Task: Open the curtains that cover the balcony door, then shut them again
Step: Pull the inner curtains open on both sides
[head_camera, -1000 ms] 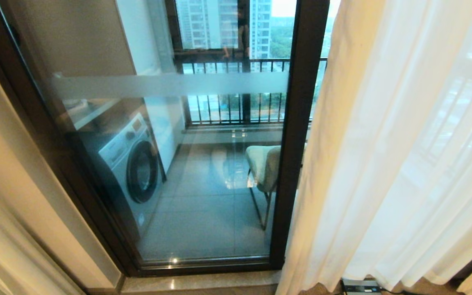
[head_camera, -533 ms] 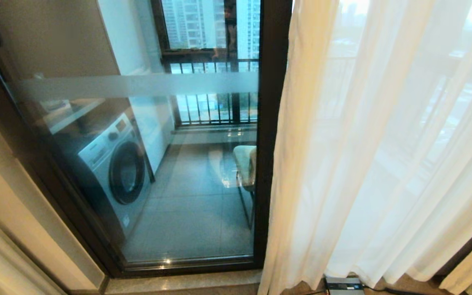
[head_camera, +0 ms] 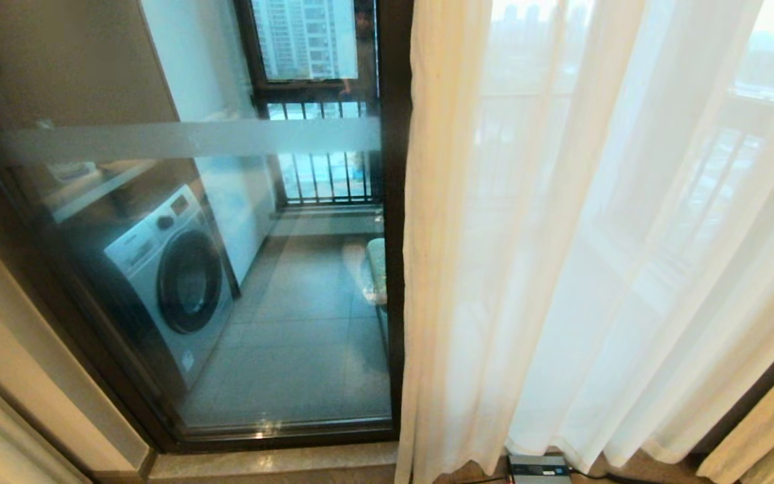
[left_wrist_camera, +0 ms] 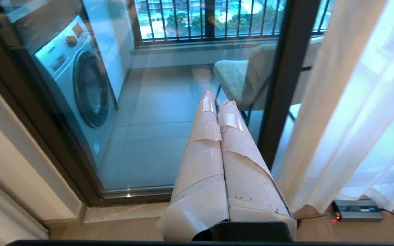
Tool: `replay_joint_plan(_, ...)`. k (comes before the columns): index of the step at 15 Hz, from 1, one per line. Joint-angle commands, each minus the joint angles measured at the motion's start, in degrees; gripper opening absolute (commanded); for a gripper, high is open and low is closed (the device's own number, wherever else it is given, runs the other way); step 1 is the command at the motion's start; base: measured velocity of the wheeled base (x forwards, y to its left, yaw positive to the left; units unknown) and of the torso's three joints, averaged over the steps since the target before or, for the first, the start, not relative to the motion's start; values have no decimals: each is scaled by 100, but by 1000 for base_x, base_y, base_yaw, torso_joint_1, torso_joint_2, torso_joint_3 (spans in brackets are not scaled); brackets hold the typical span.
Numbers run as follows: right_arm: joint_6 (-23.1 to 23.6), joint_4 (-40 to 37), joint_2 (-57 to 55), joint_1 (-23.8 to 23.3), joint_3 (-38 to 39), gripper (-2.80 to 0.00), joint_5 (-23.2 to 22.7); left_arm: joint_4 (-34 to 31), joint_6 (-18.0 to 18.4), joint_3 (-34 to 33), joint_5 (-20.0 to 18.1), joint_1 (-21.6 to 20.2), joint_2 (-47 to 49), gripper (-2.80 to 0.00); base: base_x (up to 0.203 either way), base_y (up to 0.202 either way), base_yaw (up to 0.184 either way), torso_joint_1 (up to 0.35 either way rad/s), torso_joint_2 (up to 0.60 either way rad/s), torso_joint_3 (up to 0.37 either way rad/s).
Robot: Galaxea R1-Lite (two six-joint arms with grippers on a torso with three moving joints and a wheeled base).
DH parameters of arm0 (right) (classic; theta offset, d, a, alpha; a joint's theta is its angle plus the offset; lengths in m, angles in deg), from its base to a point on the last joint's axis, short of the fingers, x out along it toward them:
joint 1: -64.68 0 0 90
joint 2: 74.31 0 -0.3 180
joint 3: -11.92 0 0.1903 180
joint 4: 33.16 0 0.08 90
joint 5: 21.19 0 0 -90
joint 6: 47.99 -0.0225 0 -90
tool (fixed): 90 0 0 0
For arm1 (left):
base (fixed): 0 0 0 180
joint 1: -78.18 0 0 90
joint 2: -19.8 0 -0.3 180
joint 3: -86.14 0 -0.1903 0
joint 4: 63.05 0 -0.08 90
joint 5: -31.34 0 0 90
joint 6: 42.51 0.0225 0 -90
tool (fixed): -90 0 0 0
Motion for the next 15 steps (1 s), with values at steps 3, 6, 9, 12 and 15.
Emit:
replay_joint_plan(3,-14,17,-7,0,1,-280,-1,2,-4,0,-2,-2,-2,-280,0,-157,15,0,4,2)
replay_joint_plan(6,-14,17,-7,0,1,-280,-1,2,-4,0,-2,-2,-2,-280,0,-20,8,2,1,1)
replay_joint_plan(9,-23,17,-7,0,1,-280,-1,2,-4,0,-2,-2,-2,-280,0,0,0,0,0,0)
replay_joint_plan(12,-31,17,-7,0,1,-280,1,2,5,0,-2,-2,-2,-280,0,0,0,0,0,0)
replay_joint_plan(15,-23,17,-7,0,1,-280,-1,2,5,0,-2,-2,-2,-280,1,1,49,0,2,5)
